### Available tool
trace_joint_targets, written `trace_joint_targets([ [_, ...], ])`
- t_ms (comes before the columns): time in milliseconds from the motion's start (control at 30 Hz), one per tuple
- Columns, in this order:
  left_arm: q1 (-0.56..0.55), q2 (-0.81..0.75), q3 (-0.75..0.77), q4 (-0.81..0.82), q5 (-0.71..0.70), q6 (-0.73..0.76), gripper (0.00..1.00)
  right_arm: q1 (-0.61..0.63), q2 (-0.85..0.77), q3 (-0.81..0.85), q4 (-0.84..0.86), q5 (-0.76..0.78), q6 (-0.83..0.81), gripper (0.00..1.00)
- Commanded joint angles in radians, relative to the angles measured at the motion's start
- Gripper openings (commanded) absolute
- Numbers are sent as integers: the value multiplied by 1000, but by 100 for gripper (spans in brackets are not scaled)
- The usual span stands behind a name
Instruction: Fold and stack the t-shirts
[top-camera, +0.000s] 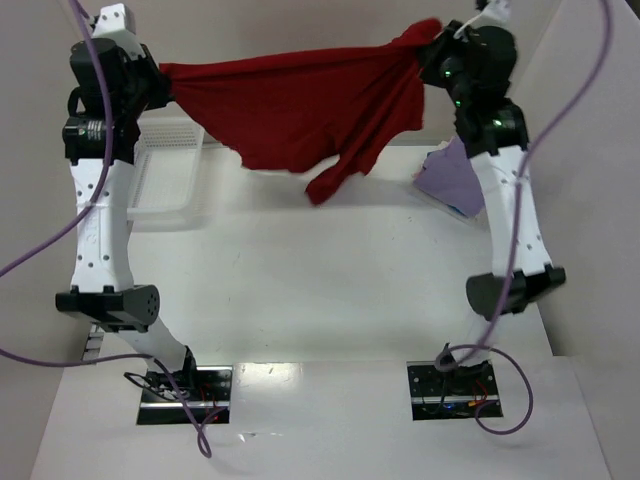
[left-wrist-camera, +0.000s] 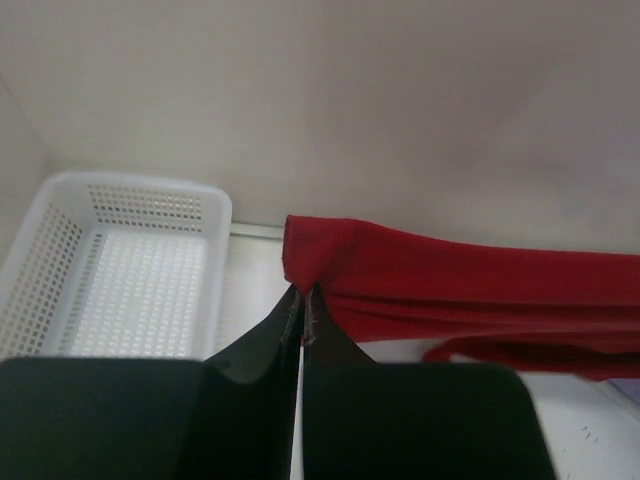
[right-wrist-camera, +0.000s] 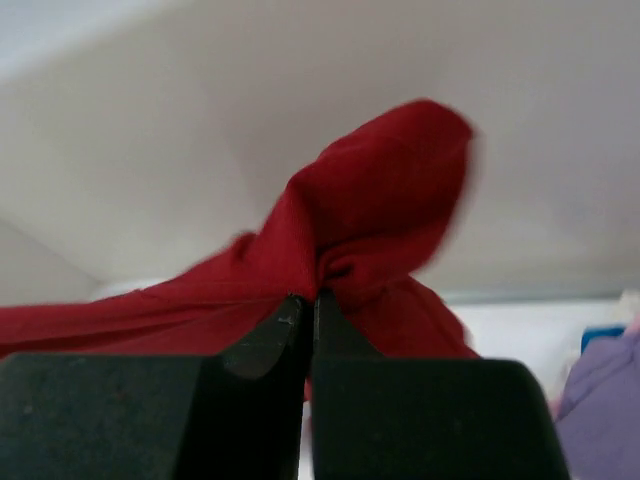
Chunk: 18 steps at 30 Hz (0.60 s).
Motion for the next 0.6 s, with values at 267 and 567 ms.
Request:
trace_joint_targets([
  [267,28,-202,29,-9,-195,47,0,-8,-302,-156,11,136,-74,0],
  [567,28,-278,-46,9,-184,47,0,-8,-408,-336,12,144,-74,0],
])
